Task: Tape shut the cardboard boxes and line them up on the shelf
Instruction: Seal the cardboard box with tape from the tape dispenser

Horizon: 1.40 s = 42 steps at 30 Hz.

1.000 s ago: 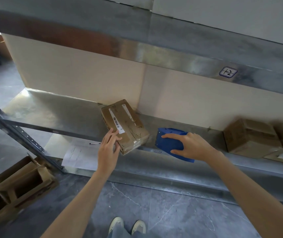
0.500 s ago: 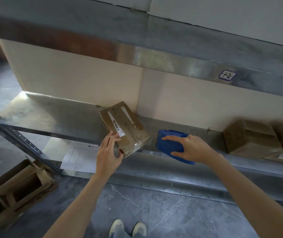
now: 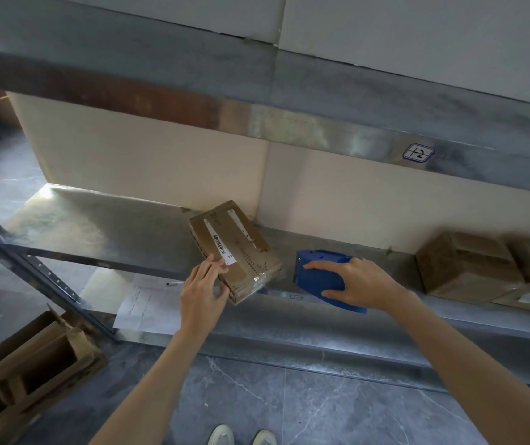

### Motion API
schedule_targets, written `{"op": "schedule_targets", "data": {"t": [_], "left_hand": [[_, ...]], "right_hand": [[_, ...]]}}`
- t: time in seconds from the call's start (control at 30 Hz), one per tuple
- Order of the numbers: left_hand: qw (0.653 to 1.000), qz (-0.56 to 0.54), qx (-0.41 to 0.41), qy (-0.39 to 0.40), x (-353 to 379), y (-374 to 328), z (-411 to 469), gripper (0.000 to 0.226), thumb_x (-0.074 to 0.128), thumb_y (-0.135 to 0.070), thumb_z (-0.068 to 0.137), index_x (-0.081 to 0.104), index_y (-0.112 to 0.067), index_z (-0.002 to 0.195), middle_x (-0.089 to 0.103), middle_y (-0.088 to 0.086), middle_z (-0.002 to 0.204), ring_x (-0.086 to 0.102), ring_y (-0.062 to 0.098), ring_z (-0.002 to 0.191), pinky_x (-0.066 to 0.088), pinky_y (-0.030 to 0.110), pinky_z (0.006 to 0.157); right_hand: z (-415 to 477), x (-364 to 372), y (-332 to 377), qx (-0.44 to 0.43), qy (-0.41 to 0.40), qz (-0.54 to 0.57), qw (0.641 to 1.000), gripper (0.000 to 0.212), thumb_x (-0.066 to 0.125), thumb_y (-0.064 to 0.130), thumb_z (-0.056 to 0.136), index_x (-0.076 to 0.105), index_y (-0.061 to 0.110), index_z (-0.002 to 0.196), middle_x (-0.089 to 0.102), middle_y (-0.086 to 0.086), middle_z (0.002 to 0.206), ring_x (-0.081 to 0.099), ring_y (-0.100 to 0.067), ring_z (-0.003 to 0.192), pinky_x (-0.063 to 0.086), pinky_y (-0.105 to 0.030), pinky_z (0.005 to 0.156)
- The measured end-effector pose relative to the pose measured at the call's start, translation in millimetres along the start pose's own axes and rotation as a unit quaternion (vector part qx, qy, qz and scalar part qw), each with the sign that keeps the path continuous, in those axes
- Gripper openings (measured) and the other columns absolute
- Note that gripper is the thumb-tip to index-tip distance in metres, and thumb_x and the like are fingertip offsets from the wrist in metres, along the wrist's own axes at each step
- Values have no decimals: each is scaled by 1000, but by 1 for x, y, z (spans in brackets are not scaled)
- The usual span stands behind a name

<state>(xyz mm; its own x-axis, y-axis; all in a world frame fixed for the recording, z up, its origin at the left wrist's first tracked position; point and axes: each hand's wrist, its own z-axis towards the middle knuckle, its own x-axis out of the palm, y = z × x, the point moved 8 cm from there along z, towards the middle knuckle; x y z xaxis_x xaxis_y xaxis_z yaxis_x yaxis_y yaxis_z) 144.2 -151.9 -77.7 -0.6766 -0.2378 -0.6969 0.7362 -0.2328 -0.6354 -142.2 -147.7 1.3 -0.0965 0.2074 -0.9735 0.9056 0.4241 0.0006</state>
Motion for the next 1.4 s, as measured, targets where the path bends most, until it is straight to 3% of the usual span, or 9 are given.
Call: {"op": "schedule_targets", "data": {"t": [0.17, 0.37, 0.47, 0.57, 0.67, 0.83, 1.0, 1.1, 1.4], "left_hand": [[999, -30, -1, 19, 5, -5, -10, 39, 78, -18, 80, 58, -18, 114, 52, 3, 144, 45, 26, 137, 47, 49, 102], [999, -38, -6, 24, 8, -17, -14, 75, 81, -54, 72, 47, -16, 126, 42, 0, 147, 30, 20, 144, 35, 41, 110], [1000, -25, -8, 18, 9, -19, -14, 79, 89, -39, 67, 48, -13, 129, 46, 5, 144, 38, 25, 140, 45, 49, 107], [999, -34, -10, 28, 7, -12, -15, 72, 87, -34, 70, 50, -13, 129, 46, 4, 146, 35, 22, 142, 45, 46, 108], [998, -26, 2, 50, -1, 1, -14, 70, 87, -30, 70, 53, -12, 129, 46, 4, 149, 35, 21, 143, 43, 46, 108], [995, -28, -3, 95, -17, 26, -4, 69, 87, -28, 71, 52, -16, 129, 43, 0, 152, 40, 19, 140, 43, 49, 109], [993, -40, 6, 114, -20, 35, 1, 68, 88, -24, 71, 50, -21, 128, 41, -5, 152, 40, 16, 140, 42, 44, 108], [992, -45, 12, 116, -21, 38, 3, 69, 88, -25, 70, 50, -24, 127, 41, -8, 151, 41, 13, 137, 42, 40, 107], [992, -41, 21, 115, -23, 40, 5, 69, 89, -25, 69, 47, -30, 124, 32, -28, 143, 36, 7, 138, 39, 32, 104]], "right_hand": [[2, -4, 1, 5, -7, -12, 1000, 59, 52, 53, 93, 22, 56, 143, 70, 3, 85, 58, -10, 63, 27, -13, 54], [1, -4, 0, 5, -13, -13, 1000, 59, 52, 52, 93, 23, 54, 144, 69, 4, 84, 57, -9, 63, 36, -18, 59], [-2, -4, 0, 3, -15, -14, 1000, 58, 50, 53, 93, 20, 56, 143, 70, 4, 89, 58, -9, 65, 42, -20, 61], [-8, -6, 2, -3, -19, -9, 1000, 58, 50, 53, 93, 21, 56, 143, 70, 8, 99, 57, -8, 66, 46, -20, 64], [-13, -8, 12, -20, -25, -4, 999, 58, 50, 54, 93, 21, 57, 143, 69, 13, 102, 50, -6, 63, 42, -21, 62], [-14, -11, 32, -59, -36, -13, 998, 59, 48, 55, 94, 18, 58, 145, 68, 11, 87, 43, -8, 59, 38, -23, 59], [-6, -10, 38, -67, -29, -6, 997, 59, 48, 54, 95, 18, 56, 146, 68, 12, 97, 43, -9, 62, 44, -23, 64], [-2, -9, 39, -73, -30, 4, 997, 59, 51, 53, 94, 22, 56, 145, 67, 14, 101, 43, -8, 63, 37, -21, 62], [14, -5, 35, -63, -35, 1, 997, 58, 55, 53, 91, 27, 59, 142, 42, 20, 64, 35, -3, 44, 28, -19, 54]]}}
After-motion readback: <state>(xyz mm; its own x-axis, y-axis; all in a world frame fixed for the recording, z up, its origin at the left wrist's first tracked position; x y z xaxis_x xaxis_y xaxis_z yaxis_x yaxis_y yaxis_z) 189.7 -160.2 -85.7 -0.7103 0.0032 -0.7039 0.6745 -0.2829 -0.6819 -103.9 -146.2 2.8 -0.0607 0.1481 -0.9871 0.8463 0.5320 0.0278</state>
